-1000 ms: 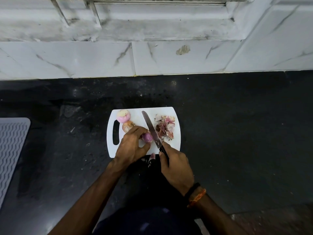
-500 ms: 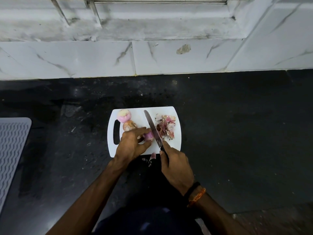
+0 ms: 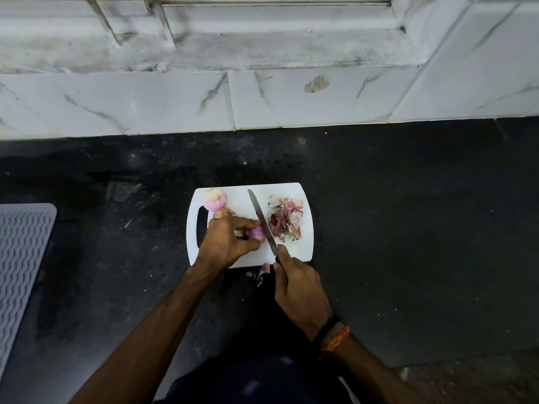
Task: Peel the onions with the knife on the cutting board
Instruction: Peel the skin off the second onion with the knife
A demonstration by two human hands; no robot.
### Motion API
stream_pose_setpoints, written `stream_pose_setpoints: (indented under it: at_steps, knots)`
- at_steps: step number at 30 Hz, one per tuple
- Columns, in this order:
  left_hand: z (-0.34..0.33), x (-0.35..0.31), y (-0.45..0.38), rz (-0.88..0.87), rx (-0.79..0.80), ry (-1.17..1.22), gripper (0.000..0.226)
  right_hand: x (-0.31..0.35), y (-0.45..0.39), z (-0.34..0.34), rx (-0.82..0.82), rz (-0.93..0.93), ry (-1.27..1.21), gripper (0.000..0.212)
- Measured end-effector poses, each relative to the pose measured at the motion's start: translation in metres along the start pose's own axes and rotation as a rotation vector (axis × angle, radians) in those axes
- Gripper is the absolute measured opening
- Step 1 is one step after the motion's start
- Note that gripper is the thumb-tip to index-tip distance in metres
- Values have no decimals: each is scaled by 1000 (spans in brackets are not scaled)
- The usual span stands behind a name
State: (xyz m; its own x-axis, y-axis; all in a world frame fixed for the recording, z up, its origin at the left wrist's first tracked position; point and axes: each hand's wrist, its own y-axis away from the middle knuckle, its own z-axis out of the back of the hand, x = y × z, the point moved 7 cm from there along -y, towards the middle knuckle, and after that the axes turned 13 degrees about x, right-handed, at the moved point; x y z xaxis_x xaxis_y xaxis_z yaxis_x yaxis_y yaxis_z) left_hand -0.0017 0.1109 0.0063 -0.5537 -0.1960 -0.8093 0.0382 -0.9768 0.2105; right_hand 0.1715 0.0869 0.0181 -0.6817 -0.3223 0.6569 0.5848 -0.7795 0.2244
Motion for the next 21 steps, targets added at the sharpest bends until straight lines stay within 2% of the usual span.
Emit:
stream_pose_setpoints:
  at_steps: [8, 13, 18, 21]
  knots:
    - [4, -6, 0, -4, -4, 25, 26, 4, -12, -8, -20, -32, 24, 55]
    - [1, -4, 1, 13, -12, 26, 32, 0, 4, -7, -9, -25, -38, 55]
    - [1, 0, 3, 26, -39, 77, 24, 3, -18, -10, -9, -31, 5, 55]
    - [1, 5, 5, 51, -48, 76, 31, 1, 1, -8, 6, -5, -30, 52]
